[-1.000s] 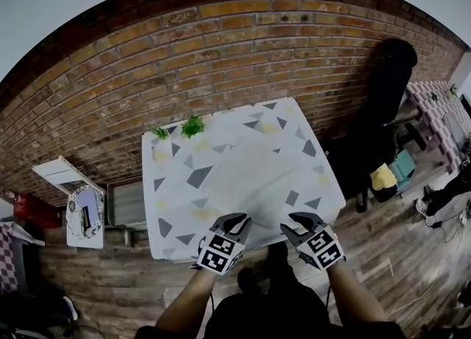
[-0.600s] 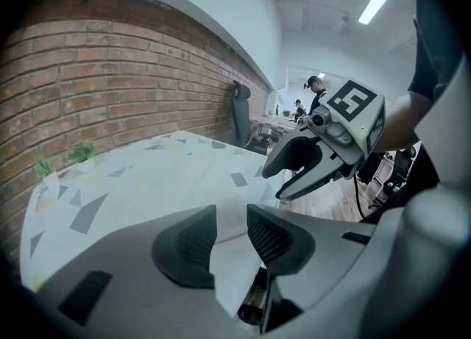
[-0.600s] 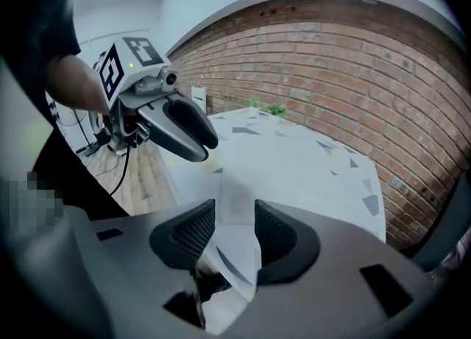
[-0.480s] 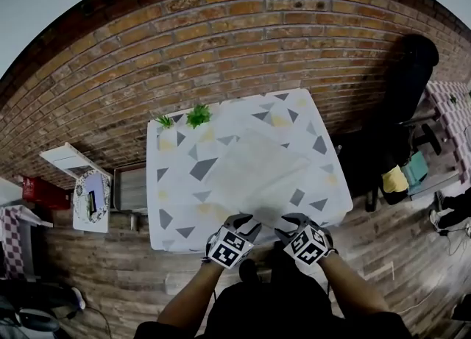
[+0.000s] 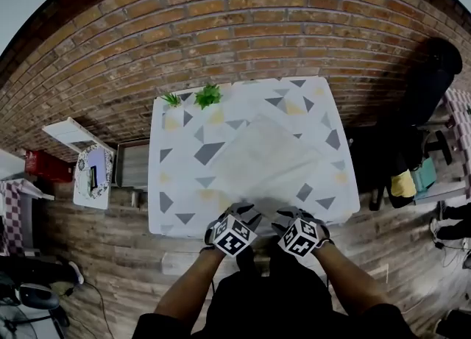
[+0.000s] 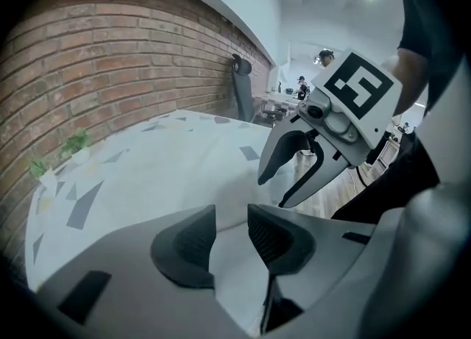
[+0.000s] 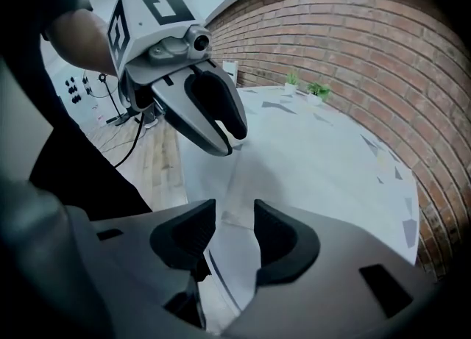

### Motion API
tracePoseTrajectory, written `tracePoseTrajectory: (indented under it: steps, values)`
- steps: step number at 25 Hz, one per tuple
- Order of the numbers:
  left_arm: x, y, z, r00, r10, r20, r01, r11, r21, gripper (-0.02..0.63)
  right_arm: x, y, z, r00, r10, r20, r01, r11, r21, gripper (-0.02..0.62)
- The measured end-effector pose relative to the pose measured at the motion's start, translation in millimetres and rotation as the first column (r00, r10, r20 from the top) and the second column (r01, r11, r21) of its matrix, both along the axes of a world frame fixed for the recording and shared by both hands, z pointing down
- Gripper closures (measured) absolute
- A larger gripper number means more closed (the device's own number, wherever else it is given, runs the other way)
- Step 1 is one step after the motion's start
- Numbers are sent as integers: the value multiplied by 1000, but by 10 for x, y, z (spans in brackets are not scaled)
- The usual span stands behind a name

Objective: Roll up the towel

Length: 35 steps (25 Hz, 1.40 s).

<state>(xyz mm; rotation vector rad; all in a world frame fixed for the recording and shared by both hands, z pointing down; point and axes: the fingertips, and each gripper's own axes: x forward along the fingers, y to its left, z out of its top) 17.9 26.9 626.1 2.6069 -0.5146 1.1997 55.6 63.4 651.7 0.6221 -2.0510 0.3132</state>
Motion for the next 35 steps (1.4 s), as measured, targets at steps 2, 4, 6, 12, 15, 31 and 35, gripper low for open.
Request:
tracePoseTrajectory:
  steps: [2, 4, 6, 12, 15, 31, 35]
  values:
    - [-3, 12, 31, 1000, 5, 8, -5, 1000, -1, 471, -23, 18, 45, 1000, -17, -8, 17, 1000, -16, 423]
    - [0, 23, 48, 1000, 16, 18, -16, 1000, 1, 471, -27, 9, 87, 1000, -21, -21, 21, 999, -25, 438]
    - [5, 44, 68, 999, 28, 27, -28, 1000, 5, 471, -20, 4, 127, 999, -20, -33, 19, 999, -33, 440]
    - [0, 74, 113, 998, 49, 41, -50, 999, 20, 471, -31, 36, 174, 998, -31, -48, 28, 998, -55, 466]
    - [21, 109, 122, 996, 73, 51, -75, 997, 34, 471, -50, 55, 179, 998, -24, -50, 21, 998, -58, 492]
    - [221, 164, 149, 976, 204, 80, -210, 974, 85, 471, -28, -25, -110, 1000, -14, -22, 13, 1000, -17, 551]
    - [298, 218, 176, 962, 259, 88, -266, 961, 77, 472, -39, -74, -232, 1000, -4, 10, 4, 1000, -17, 551]
